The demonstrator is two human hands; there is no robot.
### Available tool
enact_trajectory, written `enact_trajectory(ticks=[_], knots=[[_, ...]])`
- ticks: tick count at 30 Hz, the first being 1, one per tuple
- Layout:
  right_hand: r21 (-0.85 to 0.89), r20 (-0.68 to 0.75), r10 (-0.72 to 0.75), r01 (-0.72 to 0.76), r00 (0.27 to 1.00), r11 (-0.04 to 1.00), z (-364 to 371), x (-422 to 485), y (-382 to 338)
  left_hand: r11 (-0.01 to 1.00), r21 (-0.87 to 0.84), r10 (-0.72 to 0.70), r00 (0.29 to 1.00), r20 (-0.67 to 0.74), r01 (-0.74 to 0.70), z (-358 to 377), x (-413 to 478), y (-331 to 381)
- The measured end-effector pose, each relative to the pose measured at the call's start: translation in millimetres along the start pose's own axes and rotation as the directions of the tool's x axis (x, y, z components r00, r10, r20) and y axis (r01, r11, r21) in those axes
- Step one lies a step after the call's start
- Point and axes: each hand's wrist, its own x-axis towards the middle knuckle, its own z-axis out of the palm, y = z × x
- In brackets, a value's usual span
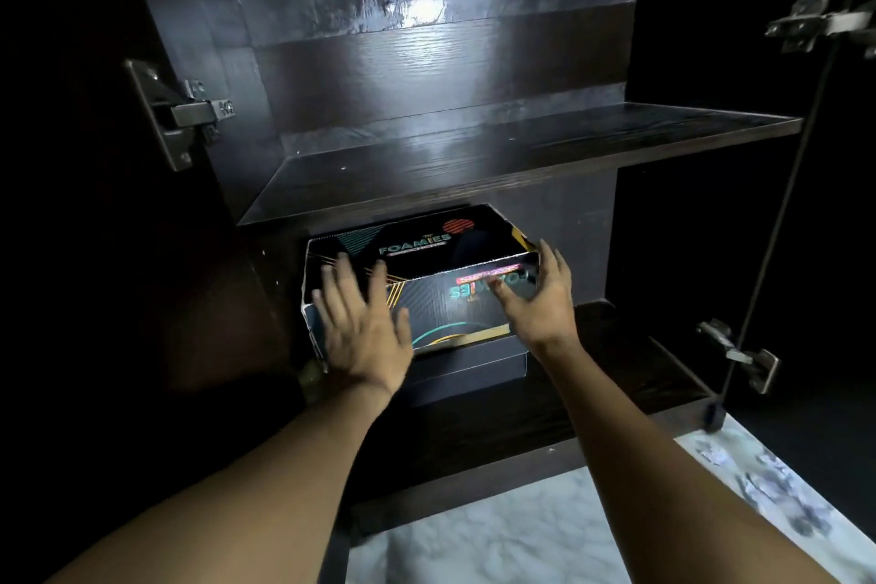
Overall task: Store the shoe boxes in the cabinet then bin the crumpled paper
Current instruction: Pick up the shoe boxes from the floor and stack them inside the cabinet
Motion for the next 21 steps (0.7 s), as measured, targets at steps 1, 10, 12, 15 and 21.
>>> enact_trajectory(ticks=[1,10,12,15,21], knots=[[-0.072,-0.027,-0.022,0.02,0.999,0.997,5,-3,3,0.997,0.039,0.066,0.995,0.077,-0.069,7,-5,2],[-0.151,-0.024,-0.051,0.047,0.998,0.987,32,5,20,0.998,0.009,0.055,0.944,0.326,-0.061,23,29,-2],[-0.125,0.034,-0.037,0.041,0.999,0.991,39,10,21,0.997,-0.046,0.068,0.923,0.379,-0.055,24,43,-9],[-0.072,0.1,-0.034,0.041,0.994,0.997,48,16,22,0.997,-0.071,0.07,0.898,0.434,-0.043,28,53,-12],[-0.092,0.091,-0.029,0.037,0.995,0.995,51,17,23,0.996,-0.071,0.075,0.888,0.454,-0.048,32,51,-8]])
